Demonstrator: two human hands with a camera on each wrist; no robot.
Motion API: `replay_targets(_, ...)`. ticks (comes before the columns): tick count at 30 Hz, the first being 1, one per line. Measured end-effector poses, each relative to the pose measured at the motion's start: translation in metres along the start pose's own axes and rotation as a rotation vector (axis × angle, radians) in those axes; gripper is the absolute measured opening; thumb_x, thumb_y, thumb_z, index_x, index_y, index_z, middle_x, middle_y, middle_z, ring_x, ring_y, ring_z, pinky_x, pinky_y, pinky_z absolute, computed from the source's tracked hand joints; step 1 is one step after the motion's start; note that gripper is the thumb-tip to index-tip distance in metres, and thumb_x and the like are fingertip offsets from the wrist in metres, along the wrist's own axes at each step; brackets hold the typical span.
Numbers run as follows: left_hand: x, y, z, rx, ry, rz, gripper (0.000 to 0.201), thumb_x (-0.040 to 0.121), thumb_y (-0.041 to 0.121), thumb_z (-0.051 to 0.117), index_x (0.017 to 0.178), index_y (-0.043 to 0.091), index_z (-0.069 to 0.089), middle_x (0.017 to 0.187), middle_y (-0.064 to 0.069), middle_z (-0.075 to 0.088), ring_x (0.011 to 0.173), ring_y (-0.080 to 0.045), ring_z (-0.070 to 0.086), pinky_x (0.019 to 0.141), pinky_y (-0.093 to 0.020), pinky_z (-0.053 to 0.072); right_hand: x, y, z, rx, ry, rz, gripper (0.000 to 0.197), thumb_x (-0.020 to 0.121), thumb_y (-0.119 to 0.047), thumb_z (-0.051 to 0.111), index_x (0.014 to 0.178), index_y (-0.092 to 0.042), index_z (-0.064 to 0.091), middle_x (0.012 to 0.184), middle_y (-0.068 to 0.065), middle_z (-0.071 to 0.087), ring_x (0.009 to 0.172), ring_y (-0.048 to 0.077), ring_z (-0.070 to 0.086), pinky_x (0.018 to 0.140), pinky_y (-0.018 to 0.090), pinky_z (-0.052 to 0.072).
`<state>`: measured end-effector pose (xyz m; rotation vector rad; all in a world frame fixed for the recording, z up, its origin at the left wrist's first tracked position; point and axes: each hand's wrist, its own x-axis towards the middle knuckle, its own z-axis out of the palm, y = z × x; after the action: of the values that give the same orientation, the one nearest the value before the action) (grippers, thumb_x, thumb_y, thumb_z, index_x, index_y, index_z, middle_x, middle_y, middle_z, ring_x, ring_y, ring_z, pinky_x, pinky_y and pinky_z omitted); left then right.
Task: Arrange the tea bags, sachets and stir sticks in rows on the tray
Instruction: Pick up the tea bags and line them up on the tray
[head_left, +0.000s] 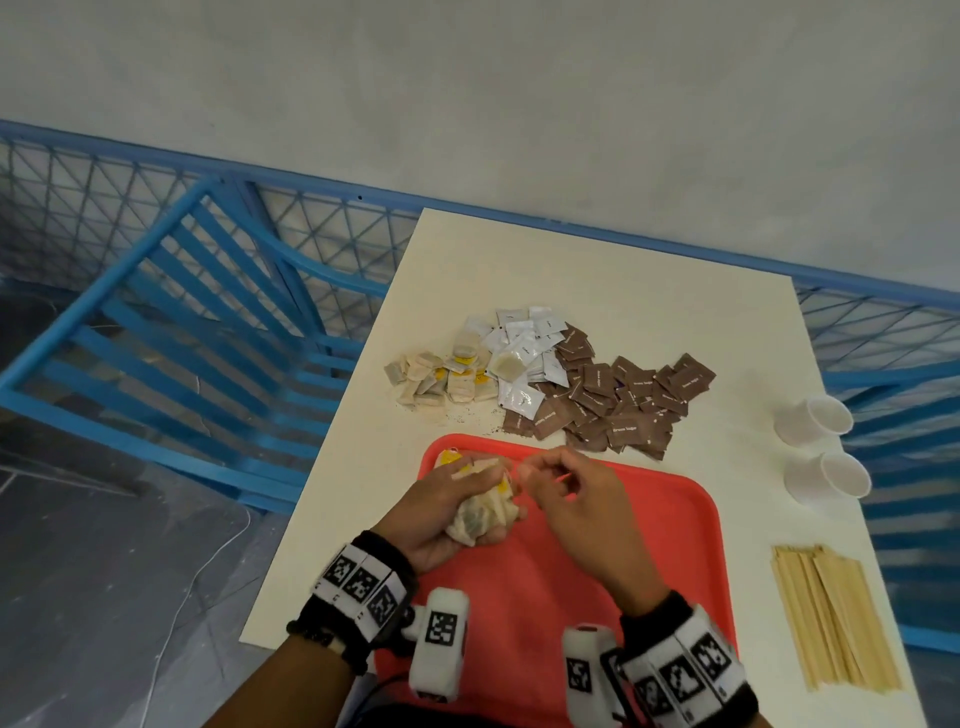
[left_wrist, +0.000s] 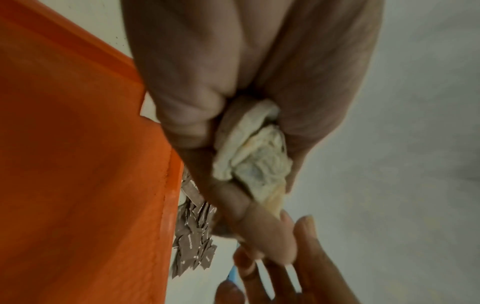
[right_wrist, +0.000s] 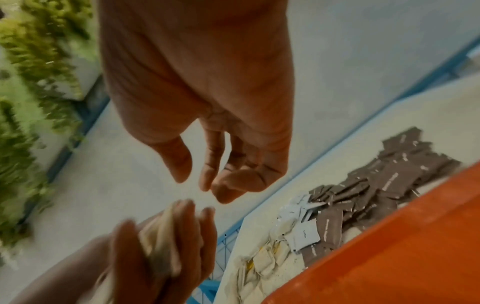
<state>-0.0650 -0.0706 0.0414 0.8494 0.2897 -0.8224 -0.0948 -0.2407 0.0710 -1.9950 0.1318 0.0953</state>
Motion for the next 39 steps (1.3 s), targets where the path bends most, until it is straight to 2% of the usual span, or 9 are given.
replay_targets(6,-0.011,-0.007,0.009,0.234,-0.048,0.046,0.048,0.083,0.0,0.071,0.125,0.006,0.05,0.099,-0.019,0.07,0.081,-0.035,0.072,0.054,-0.035,0.059,0.011,-0.015,-0.016,-0.102,-0.271,0.085,0.013,0.085,-0.027,0.076,0.086,-0.014,0.073,0.077,0.006,0.072,0.059,0.0,0.054,0.056,0.012,0.042)
replay_targets(10,-0.015,-0.005,0.015,0.287,-0.01,0.125,0.046,0.084,0.002,0.073,0.124,0.004,0.051,0.097,-0.016,0.068,0.079,-0.037,0.071,0.053,-0.035,0.057,0.008,-0.022,-0.021,0.004,-0.256,0.064,0.009,0.084,-0.018,0.078,0.083,-0.011,0.073,0.07,0.009,0.071,0.052,-0.002,0.046,0.055,0.012,0.037)
replay_targets(14,-0.02,0.001,0.019,0.272,-0.047,0.153,0.036,0.085,0.009,0.074,0.117,0.008,0.056,0.093,-0.012,0.069,0.074,-0.033,0.071,0.048,-0.031,0.055,0.014,-0.022,-0.035,0.18,-0.161,0.118,0.007,0.083,-0.014,0.077,0.083,-0.008,0.073,0.064,0.001,0.062,0.057,0.006,0.052,0.054,0.018,0.042)
replay_targets(19,-0.021,0.011,0.027,0.101,-0.094,0.199,0.032,0.089,0.014,0.071,0.116,0.008,0.056,0.079,-0.017,0.065,0.06,-0.025,0.069,0.038,-0.025,0.051,0.01,-0.027,-0.037,0.401,-0.193,0.168,0.003,0.087,-0.011,0.071,0.086,-0.011,0.068,0.068,0.006,0.064,0.06,0.015,0.057,0.056,0.023,0.046)
replay_targets(24,-0.019,0.016,0.029,0.007,-0.065,0.205,0.037,0.084,0.027,0.07,0.111,0.005,0.058,0.073,-0.016,0.061,0.052,-0.019,0.066,0.034,-0.021,0.046,0.008,-0.031,-0.029,0.341,-0.176,0.058,0.012,0.087,-0.006,0.072,0.096,-0.009,0.064,0.068,0.004,0.062,0.057,0.012,0.055,0.055,0.021,0.044)
replay_targets(27,-0.02,0.02,0.027,-0.005,-0.034,0.181,0.026,0.088,0.025,0.064,0.101,0.003,0.06,0.073,-0.012,0.061,0.051,-0.017,0.063,0.033,-0.02,0.044,0.006,-0.032,-0.03,-0.032,-0.154,-0.187,0.036,0.082,-0.021,0.079,0.114,-0.025,0.063,0.101,-0.006,0.063,0.076,0.006,0.057,0.067,0.016,0.045)
replay_targets(30,-0.022,0.023,0.023,0.127,-0.006,0.169,0.033,0.087,0.028,0.069,0.102,0.0,0.058,0.071,-0.015,0.061,0.049,-0.019,0.059,0.035,-0.021,0.044,0.003,-0.034,-0.032,-0.285,-0.166,-0.409,0.054,0.081,-0.032,0.079,0.131,-0.034,0.057,0.125,-0.011,0.052,0.098,0.006,0.057,0.078,0.011,0.044)
replay_targets(33,-0.024,0.027,0.021,0.195,0.016,0.153,0.041,0.084,0.029,0.076,0.106,0.001,0.056,0.069,-0.016,0.06,0.05,-0.02,0.059,0.036,-0.021,0.043,0.006,-0.037,-0.034,-0.286,-0.121,-0.49,0.054,0.083,-0.03,0.078,0.133,-0.029,0.058,0.123,-0.01,0.055,0.1,0.006,0.058,0.082,0.011,0.043)
replay_targets(39,-0.029,0.032,0.021,0.165,-0.047,0.172,0.033,0.09,0.029,0.062,0.11,0.003,0.057,0.074,-0.014,0.062,0.056,-0.02,0.061,0.041,-0.023,0.048,0.008,-0.04,-0.027,-0.184,-0.158,-0.431,0.032,0.082,-0.032,0.077,0.113,-0.023,0.073,0.089,-0.009,0.069,0.079,0.01,0.064,0.071,0.036,0.055)
